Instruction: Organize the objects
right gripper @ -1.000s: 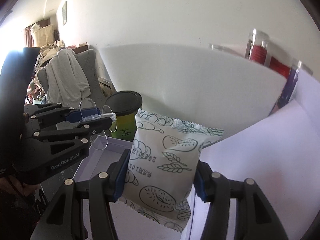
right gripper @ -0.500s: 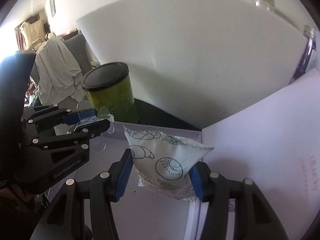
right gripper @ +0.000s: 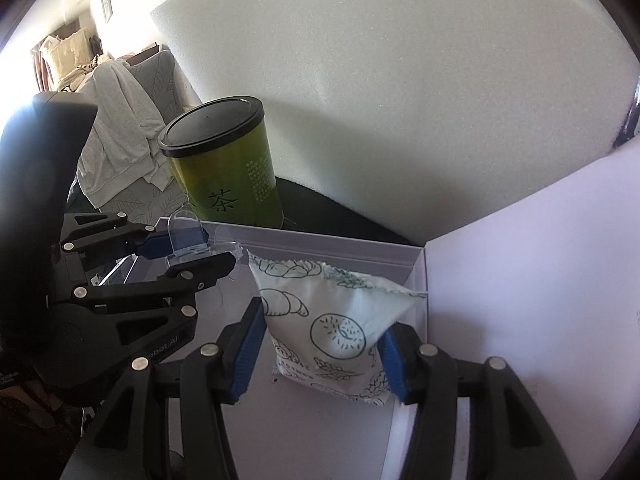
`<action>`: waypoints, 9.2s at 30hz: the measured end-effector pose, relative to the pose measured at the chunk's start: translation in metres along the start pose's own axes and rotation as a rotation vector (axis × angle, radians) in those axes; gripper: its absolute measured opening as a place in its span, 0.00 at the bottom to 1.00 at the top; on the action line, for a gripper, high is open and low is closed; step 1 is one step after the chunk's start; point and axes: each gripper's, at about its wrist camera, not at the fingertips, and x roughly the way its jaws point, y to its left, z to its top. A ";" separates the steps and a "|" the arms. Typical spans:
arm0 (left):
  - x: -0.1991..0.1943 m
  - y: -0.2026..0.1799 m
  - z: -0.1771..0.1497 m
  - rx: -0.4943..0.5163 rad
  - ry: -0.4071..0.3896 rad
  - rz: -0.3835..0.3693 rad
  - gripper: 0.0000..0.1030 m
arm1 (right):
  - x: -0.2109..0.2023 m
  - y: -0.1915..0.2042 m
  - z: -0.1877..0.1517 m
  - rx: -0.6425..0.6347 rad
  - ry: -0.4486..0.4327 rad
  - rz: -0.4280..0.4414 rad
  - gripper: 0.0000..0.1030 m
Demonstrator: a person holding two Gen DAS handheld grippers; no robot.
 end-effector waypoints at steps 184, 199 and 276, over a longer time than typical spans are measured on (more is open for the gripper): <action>-0.131 -0.032 -0.228 0.016 0.135 -0.326 0.39 | -0.140 0.086 -0.252 0.291 0.089 0.040 0.50; -0.117 -0.050 -0.232 0.095 0.117 -0.209 0.52 | -0.112 0.091 -0.252 0.303 0.141 0.007 0.71; -0.171 -0.028 -0.160 0.100 -0.023 -0.310 0.36 | -0.162 0.084 -0.173 0.128 -0.022 0.054 0.53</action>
